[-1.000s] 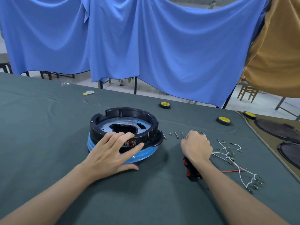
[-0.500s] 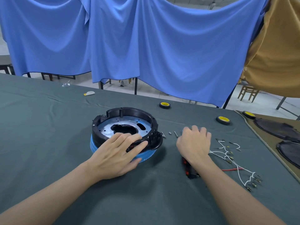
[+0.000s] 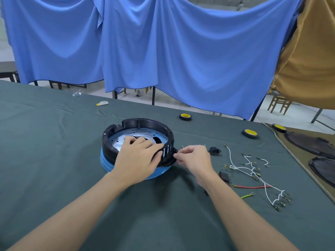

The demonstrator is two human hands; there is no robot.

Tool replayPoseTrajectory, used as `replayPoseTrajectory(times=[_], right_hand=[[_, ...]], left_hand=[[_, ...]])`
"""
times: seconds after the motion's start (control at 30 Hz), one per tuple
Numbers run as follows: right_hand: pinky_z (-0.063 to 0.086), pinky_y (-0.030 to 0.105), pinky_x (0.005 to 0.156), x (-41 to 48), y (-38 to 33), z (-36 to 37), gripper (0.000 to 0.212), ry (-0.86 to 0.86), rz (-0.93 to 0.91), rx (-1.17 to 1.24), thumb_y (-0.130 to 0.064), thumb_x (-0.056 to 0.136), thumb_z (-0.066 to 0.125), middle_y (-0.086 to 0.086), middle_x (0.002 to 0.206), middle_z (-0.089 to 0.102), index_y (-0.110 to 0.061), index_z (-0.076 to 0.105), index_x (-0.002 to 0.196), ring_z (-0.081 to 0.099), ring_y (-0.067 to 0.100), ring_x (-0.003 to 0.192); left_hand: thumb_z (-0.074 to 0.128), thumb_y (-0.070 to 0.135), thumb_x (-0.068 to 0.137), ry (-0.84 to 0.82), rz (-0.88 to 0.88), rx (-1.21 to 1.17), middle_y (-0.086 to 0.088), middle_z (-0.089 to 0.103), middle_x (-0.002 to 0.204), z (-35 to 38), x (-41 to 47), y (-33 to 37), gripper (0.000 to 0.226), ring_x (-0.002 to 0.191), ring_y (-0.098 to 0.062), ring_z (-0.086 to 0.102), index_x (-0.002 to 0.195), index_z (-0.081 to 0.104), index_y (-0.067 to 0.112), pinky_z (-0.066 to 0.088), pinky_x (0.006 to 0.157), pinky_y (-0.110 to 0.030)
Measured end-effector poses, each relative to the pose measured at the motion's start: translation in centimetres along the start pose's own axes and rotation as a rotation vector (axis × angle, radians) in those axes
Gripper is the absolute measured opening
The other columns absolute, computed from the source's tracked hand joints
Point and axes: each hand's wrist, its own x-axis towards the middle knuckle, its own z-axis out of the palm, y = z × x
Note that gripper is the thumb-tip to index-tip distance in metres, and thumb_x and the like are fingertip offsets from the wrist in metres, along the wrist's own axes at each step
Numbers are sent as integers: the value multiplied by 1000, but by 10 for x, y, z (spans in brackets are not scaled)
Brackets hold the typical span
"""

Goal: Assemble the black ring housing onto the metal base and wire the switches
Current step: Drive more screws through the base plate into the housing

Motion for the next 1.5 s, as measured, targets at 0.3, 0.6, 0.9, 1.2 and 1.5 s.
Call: replayPoseTrajectory(times=[0.3,0.6,0.9,1.2,1.5], right_hand=[[54,24,58,-1,-8,20,6,-167,143,173,-2,89,63,15,75,69,2,67,91,64,18,58],[54,24,57,-49,-13,52,13,-187,130,248,1,86,57,10,65,68,-1,67,79,65,17,53],[55,34,81,-8,-5,6,18,-12,-123,-265,-13,89,52,4,87,72,-19,67,83,65,19,82],[37,35,73,49,15,-8,26,-56,-368,-1113,-24,99,40,5,116,49,-23,60,115,40,29,114],[35,34,66,55,13,-7,21,-4,-403,-1094,-17,93,53,4,107,50,-22,69,105,46,28,107]], left_hand=[[39,33,94,-57,69,-219,10,70,99,-16,-9,-39,41,93,-17,64,105,76,18,34,85,-33],[40,41,100,-232,-286,-32,4,70,105,-20,17,-5,34,102,-23,61,112,65,22,46,77,-34],[35,59,97,-314,-293,121,0,65,97,-7,8,5,42,94,-24,60,109,50,21,33,60,-33],[36,63,94,-355,-292,93,1,55,113,1,8,-3,40,115,-22,40,119,54,37,38,68,-31],[36,67,91,-320,-47,-28,14,52,116,-1,7,-33,47,113,-11,40,135,47,51,40,78,-26]])
